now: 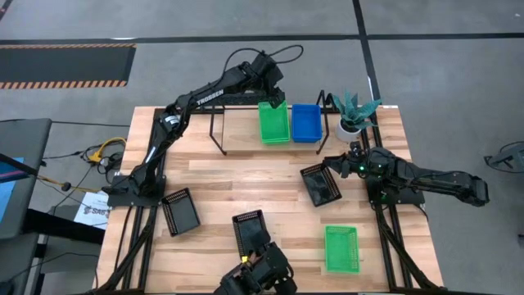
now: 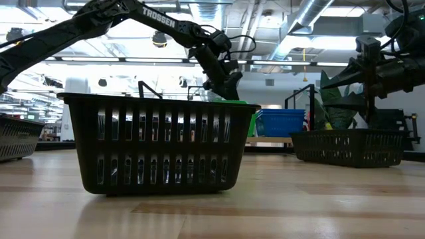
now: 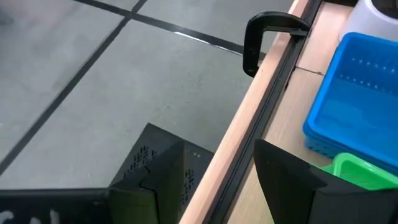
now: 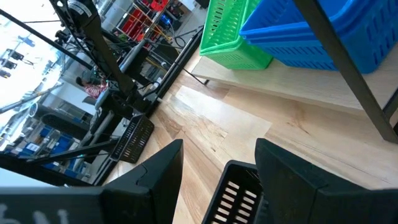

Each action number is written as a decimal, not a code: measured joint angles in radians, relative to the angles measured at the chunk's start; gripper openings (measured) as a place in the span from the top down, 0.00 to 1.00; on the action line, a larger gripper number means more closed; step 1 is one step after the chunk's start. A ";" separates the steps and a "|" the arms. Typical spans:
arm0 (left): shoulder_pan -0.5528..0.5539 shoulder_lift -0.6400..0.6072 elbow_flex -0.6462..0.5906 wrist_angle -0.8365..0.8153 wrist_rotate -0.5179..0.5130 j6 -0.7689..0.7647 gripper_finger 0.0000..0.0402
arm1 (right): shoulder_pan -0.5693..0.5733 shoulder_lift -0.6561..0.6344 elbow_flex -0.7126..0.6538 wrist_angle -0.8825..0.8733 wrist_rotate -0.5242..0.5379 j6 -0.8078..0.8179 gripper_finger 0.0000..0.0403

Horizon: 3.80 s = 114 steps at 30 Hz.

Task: Stack baskets on shelf by color
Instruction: Stack the top green bin on top of the other green bin on the shelf, then put the top left black bin on the shelf

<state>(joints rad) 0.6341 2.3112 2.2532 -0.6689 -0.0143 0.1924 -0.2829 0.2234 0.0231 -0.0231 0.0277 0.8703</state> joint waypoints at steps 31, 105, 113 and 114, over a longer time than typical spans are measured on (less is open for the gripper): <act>-0.008 0.068 0.066 0.152 -0.130 0.029 0.56 | 0.000 0.000 0.000 0.001 -0.003 -0.016 0.44; -1.162 -0.865 0.089 -0.523 -0.735 -0.566 0.56 | 0.001 -0.002 0.262 0.622 -0.300 -0.154 0.44; -1.395 -1.048 -0.058 -0.838 -1.112 -0.857 0.56 | 0.000 -0.002 0.451 0.475 -0.290 -0.251 0.44; -1.428 -1.065 -0.096 -0.868 -1.144 -0.911 0.56 | 0.000 -0.002 0.468 0.455 -0.290 -0.251 0.44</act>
<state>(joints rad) -0.7941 1.2457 2.1572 -1.5366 -1.1578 -0.7182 -0.2829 0.2214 0.4908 0.4323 -0.2626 0.6197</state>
